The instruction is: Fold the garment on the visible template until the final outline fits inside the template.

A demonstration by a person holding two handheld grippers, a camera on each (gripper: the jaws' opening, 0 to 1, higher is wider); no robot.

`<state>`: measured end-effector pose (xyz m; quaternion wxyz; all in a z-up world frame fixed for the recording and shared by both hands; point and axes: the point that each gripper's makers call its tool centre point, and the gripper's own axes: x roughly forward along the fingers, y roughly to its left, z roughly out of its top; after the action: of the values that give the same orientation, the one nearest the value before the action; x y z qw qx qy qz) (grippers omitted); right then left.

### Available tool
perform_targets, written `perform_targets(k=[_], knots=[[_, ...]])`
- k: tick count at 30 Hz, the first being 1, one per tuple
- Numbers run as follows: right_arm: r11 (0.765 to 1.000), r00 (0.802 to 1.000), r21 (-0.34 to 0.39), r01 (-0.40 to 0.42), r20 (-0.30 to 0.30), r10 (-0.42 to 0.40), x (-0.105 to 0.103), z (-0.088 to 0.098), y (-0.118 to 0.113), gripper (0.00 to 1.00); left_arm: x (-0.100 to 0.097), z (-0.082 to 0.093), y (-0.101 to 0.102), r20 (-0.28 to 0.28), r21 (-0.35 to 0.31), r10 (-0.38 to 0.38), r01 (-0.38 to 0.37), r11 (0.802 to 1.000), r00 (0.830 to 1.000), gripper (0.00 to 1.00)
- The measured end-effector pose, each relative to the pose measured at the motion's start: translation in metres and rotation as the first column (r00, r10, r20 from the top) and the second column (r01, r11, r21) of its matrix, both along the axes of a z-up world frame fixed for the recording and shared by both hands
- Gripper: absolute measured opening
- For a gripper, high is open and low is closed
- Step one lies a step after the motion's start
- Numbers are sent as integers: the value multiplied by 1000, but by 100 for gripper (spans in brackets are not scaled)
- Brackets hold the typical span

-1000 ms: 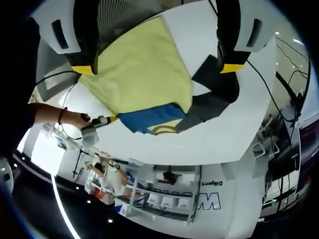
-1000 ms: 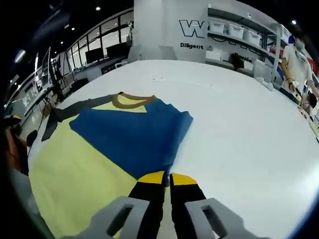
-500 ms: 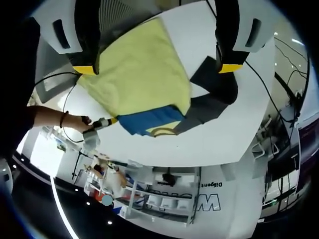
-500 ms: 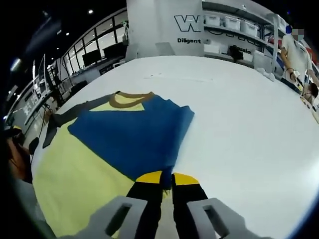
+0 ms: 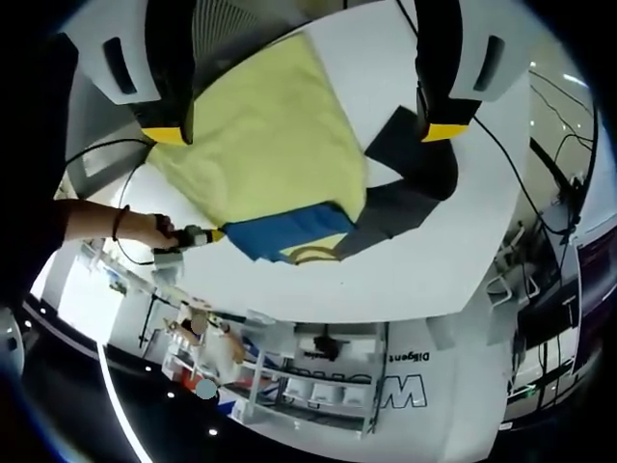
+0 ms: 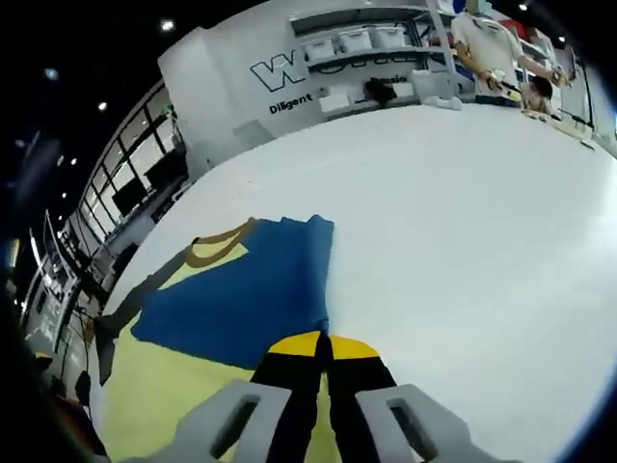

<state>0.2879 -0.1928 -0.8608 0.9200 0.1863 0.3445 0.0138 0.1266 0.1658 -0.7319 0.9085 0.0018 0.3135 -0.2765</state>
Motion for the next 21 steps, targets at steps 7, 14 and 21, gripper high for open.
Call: perform_targets(k=[7, 14, 21], knots=[[984, 992, -132, -116, 31, 121, -3, 17, 8, 0, -1, -3, 3, -7, 5, 6, -6, 1000, 1000, 92], [985, 991, -118, -123, 27, 127, 9, 17, 15, 9, 0, -1, 4, -2, -3, 14, -15, 1000, 1000, 92], [984, 995, -146, -102, -28, 99, 6, 3, 10, 0, -1, -1, 2, -1, -5, 13, -13, 1000, 1000, 92]])
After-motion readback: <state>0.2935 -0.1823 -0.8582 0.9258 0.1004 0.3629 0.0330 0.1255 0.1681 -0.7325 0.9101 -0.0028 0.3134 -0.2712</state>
